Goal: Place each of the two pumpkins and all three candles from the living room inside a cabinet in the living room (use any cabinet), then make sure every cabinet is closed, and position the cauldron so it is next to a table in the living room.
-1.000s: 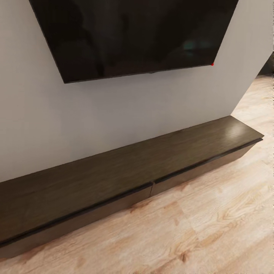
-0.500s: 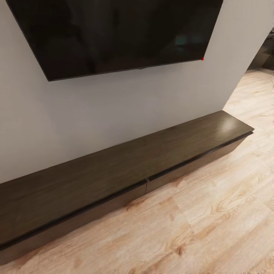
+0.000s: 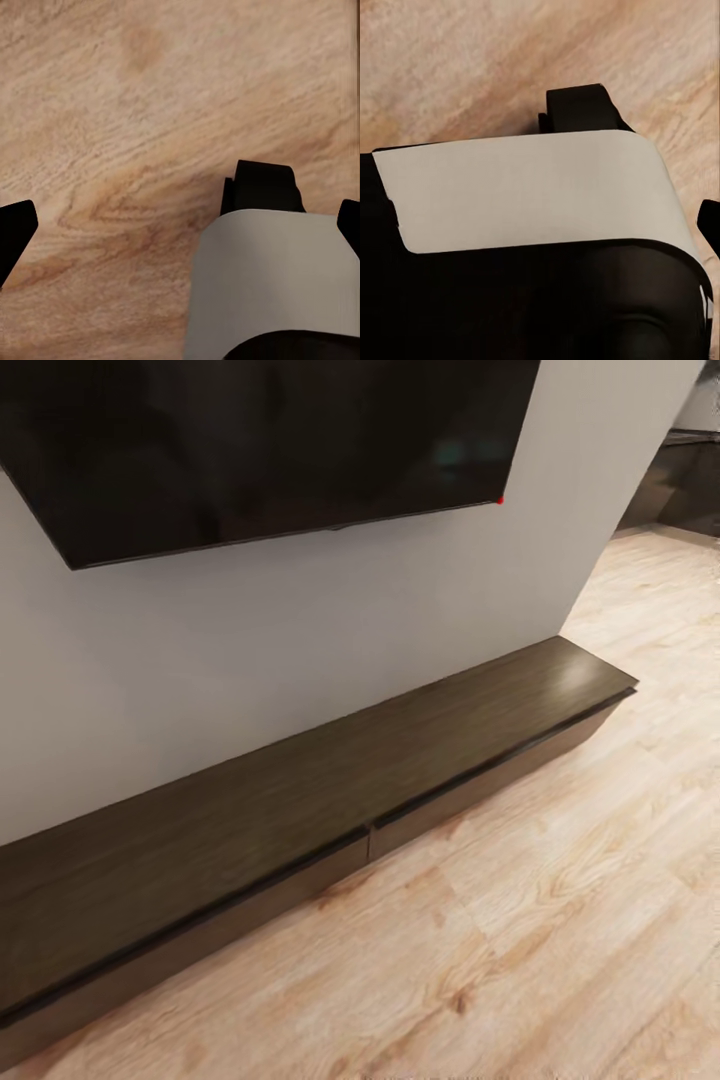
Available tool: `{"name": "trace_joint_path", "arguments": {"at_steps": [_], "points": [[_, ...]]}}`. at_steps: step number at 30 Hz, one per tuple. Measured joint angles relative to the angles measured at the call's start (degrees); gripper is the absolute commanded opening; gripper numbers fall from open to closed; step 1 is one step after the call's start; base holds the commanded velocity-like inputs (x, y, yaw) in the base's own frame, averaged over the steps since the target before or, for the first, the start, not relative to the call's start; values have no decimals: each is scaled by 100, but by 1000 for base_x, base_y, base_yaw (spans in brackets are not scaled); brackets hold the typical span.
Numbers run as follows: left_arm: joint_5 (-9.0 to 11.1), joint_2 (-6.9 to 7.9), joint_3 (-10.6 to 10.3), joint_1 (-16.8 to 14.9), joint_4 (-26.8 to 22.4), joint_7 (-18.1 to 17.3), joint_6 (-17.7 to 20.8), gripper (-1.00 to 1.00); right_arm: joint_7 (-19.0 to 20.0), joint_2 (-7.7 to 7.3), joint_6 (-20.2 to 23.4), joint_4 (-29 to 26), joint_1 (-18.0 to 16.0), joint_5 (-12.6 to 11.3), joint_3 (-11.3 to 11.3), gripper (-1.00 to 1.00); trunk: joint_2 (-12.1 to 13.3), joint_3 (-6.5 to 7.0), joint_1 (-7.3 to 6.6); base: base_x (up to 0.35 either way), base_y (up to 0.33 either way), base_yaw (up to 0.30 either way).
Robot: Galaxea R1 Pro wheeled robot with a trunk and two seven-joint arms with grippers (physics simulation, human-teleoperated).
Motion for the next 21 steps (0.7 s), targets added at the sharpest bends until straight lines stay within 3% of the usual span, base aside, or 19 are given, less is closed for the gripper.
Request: {"name": "trace_joint_path", "arguments": {"at_steps": [21], "points": [[-19,59,-13,9,26,-3,-15,100,-9,2,5,-5,3,56,9,100,0,-174,0,0,0,-150]]}}
